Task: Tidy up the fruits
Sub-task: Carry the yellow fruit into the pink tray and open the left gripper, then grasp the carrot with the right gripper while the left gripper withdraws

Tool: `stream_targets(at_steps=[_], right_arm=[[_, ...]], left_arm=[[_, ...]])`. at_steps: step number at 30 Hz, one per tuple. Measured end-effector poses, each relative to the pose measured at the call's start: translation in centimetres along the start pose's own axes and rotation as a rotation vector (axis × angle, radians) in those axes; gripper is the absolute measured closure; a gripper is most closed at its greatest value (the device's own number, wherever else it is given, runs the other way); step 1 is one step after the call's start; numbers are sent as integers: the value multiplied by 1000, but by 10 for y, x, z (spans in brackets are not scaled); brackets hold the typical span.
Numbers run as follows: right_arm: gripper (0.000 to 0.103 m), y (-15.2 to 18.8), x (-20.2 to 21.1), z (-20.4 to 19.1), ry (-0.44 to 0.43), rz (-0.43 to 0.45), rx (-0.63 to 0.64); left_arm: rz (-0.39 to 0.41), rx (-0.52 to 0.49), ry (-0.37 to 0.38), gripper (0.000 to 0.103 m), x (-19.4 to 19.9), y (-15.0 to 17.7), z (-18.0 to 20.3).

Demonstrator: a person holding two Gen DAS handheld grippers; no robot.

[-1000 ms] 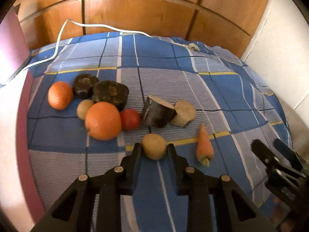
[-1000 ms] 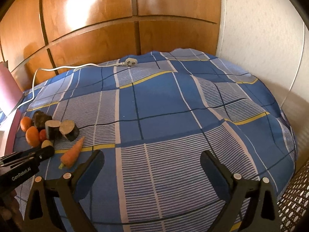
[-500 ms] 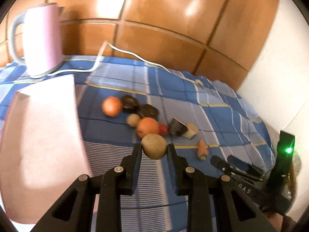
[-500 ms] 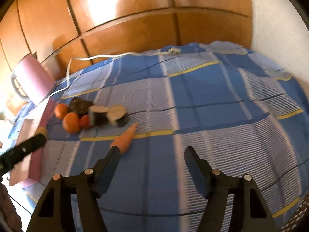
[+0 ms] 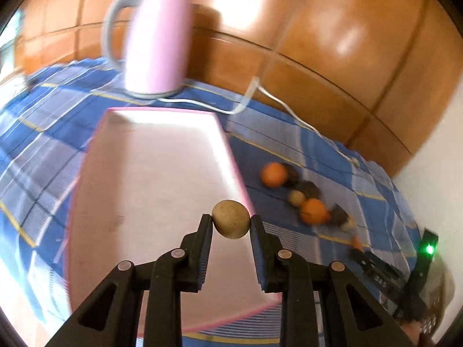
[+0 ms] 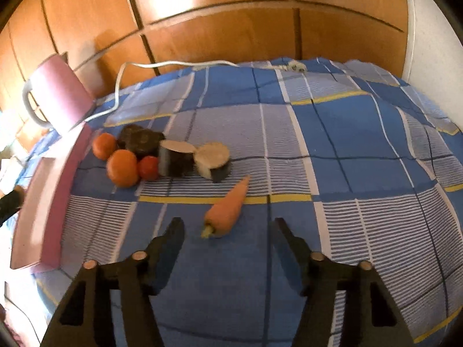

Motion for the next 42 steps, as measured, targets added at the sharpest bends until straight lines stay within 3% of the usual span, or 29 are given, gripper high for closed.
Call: stream_targets(at_steps=[2, 5, 10, 15, 23, 24, 26, 27, 31, 34, 37, 42], right_arm=[[60, -1, -1, 0, 21, 15, 18], [63, -1, -3, -1, 21, 10, 32], [63, -2, -5, -1, 23, -13, 40], [63, -2, -6, -3, 30, -21, 49], [63, -1, -6, -4, 43, -11, 66], [63, 0, -6, -4, 48, -8, 74], [63, 0, -6, -5, 56, -2, 84], [63, 1, -6, -5, 58, -1, 85], [63, 1, -6, -6, 63, 1, 83], [63, 0, -6, -6, 66, 3, 84], [63, 0, -6, -6, 65, 3, 82], [63, 0, -7, -5, 62, 2, 72]], left_arm=[[1, 37, -33, 76, 0, -3, -18], [-2, 76, -69, 76, 0, -7, -41], [-17, 90, -113, 76, -8, -19, -70], [-28, 53, -214, 76, -23, -35, -92], [-15, 6, -287, 75, -38, -46, -99], [-13, 1, -292, 73, -37, -45, -98], [-3, -2, -305, 57, -33, -43, -95], [3, 0, -311, 54, -30, -42, -93], [9, 14, -341, 50, -18, -34, -87], [22, 36, -360, 38, -5, -26, -82], [34, 37, -381, 32, 5, -19, -76], [30, 52, -351, 26, 14, -6, -67]])
Point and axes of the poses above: each gripper's, at about its wrist camera, not at the fingertips, and x roughly against the way its jaws point, z to its right, y to its underside, the point moved 4 cm from there along -x, roughly the way its jaws point, and after that the axes turned 13 degrees about -x, right-handed, at the moved point
